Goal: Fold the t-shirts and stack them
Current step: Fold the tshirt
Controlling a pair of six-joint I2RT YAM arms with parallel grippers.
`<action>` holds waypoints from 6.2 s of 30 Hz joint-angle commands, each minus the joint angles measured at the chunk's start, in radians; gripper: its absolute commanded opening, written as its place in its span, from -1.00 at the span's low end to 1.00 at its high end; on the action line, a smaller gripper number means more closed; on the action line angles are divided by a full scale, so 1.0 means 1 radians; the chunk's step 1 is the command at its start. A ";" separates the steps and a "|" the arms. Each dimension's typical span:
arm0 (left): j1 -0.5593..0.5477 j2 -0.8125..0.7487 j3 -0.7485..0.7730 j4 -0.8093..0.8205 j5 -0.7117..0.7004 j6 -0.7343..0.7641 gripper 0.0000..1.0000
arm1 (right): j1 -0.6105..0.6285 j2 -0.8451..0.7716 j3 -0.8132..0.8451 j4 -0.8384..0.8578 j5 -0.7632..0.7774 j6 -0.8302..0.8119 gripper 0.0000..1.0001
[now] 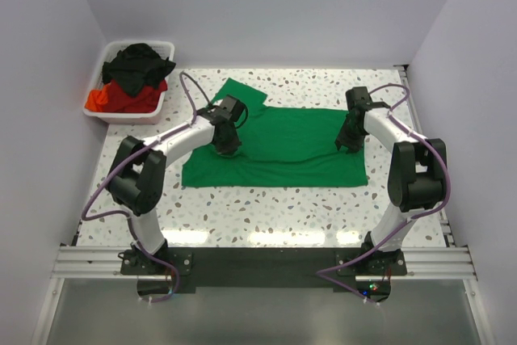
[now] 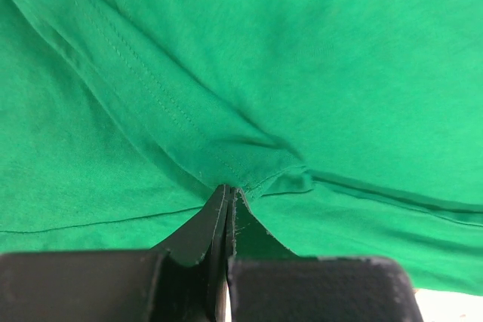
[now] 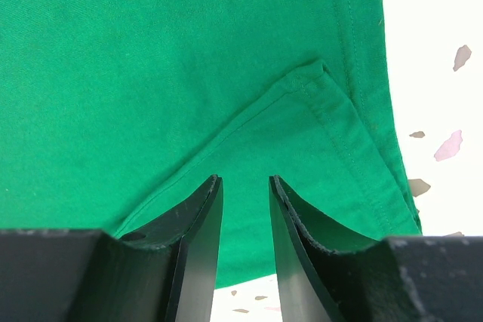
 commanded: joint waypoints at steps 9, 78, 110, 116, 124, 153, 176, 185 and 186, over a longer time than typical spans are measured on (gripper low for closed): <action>-0.006 0.062 0.158 0.037 -0.027 0.084 -1.00 | 0.006 -0.025 0.023 -0.003 -0.016 0.002 -0.31; 0.071 0.068 0.118 -0.010 -0.088 0.173 -0.27 | 0.076 0.007 0.097 -0.023 -0.007 0.030 -0.29; 0.121 0.314 0.354 0.065 -0.152 0.300 -0.29 | 0.076 0.044 0.160 -0.053 0.004 0.013 -0.29; 0.129 0.253 0.439 0.047 -0.148 0.325 -0.24 | 0.076 0.056 0.212 -0.086 0.013 0.016 -0.29; 0.202 0.430 0.808 -0.072 -0.053 0.331 -0.15 | 0.075 0.177 0.422 -0.141 0.076 0.018 -0.21; 0.276 0.603 0.835 0.194 -0.039 0.481 0.31 | 0.061 0.369 0.537 -0.017 0.119 -0.071 -0.10; 0.222 0.262 0.473 0.013 -0.022 0.461 0.32 | 0.064 0.198 0.332 -0.069 0.110 -0.082 0.07; 0.193 0.150 0.240 0.033 0.030 0.399 0.32 | 0.082 0.101 0.243 -0.104 0.085 -0.071 0.08; 0.193 0.141 0.227 0.037 0.033 0.392 0.32 | 0.085 0.095 0.230 -0.096 0.075 -0.070 0.09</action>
